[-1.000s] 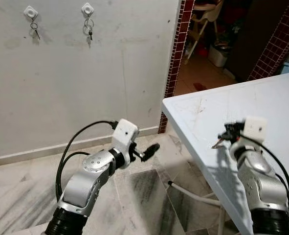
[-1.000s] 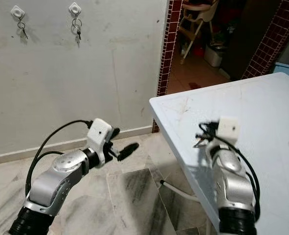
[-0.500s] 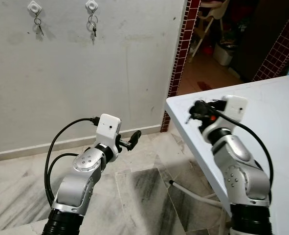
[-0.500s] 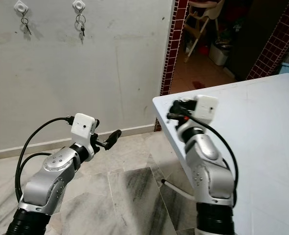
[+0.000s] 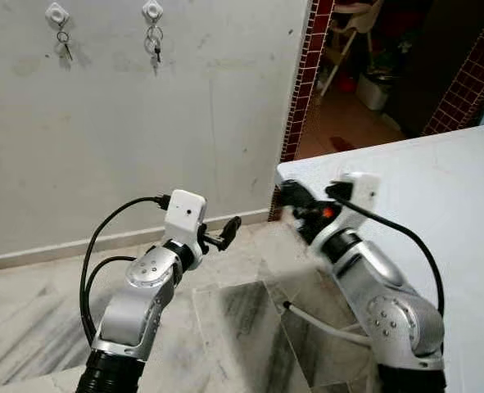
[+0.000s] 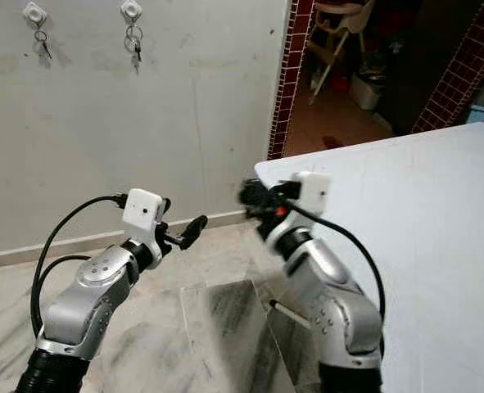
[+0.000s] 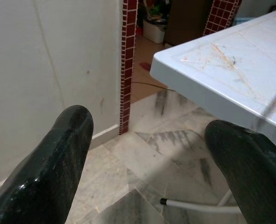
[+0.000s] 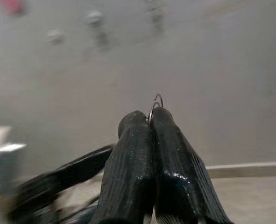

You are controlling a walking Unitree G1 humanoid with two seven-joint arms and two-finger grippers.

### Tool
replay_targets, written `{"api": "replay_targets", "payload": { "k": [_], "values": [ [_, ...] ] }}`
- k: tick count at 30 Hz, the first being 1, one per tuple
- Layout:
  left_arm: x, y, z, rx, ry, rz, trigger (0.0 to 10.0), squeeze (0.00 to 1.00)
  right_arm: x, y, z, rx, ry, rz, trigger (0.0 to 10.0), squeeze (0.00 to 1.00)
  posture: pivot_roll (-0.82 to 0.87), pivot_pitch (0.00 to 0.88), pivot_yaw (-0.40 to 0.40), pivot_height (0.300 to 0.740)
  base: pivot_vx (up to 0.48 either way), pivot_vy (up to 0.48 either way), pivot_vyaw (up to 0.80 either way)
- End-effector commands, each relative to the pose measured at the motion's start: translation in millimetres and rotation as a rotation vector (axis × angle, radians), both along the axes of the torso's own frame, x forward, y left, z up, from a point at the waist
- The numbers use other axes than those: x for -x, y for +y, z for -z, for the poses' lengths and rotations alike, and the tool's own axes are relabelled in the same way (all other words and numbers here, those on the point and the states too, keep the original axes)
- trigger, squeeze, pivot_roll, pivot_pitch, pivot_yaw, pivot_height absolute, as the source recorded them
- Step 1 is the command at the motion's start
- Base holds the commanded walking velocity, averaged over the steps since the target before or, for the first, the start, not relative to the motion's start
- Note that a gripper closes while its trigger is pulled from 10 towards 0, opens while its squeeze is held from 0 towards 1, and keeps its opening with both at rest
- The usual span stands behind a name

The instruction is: Hang keys on a hook

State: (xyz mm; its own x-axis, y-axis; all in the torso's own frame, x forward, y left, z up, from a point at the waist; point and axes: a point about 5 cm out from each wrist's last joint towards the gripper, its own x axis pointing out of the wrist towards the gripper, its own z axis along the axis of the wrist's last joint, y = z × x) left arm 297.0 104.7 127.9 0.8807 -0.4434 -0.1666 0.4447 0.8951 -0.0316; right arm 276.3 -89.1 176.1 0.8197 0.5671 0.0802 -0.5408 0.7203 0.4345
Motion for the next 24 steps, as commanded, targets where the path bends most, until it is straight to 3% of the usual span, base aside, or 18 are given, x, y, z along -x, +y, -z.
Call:
{"api": "replay_targets", "payload": {
  "k": [1, 7, 10, 19, 24],
  "values": [
    [-1.1, 3.0, -3.0, -0.024, -0.024, -0.029, 10.0, 0.0, 1.1, -3.3, -4.8, 0.031, -0.033, 0.015, 10.0, 0.0, 0.09, 0.0, -0.037, 0.74, 0.0, 0.0, 0.0],
    [3.1, 25.6, -3.2, -0.101, -0.069, -0.179, 10.0, 0.0, -2.9, -11.6, -6.1, 0.109, -0.068, 0.109, 10.0, 0.0, 0.1, 0.0, -0.036, 0.74, 0.0, 0.0, 0.0],
    [12.0, 41.4, 0.3, -0.136, -0.066, -0.245, 10.0, 0.0, -2.1, -14.0, -5.0, 0.138, -0.072, 0.137, 10.0, 0.0, 0.11, 0.0, -0.035, 0.74, 0.0, 0.0, 0.0],
    [32.1, 71.7, 7.5, -0.199, -0.036, -0.338, 10.0, 0.0, -2.3, -14.7, 4.3, 0.234, -0.096, 0.239, 10.0, 0.0, 0.15, 0.0, -0.035, 0.74, 0.0, 0.0, 0.0],
    [35.7, 78.1, 8.8, -0.211, -0.027, -0.346, 10.0, 0.0, -1.3, -11.2, 9.4, 0.26, -0.098, 0.262, 10.0, 0.0, 0.15, 0.0, -0.025, 0.74, 0.0, 0.0, 0.76]
  ]
}}
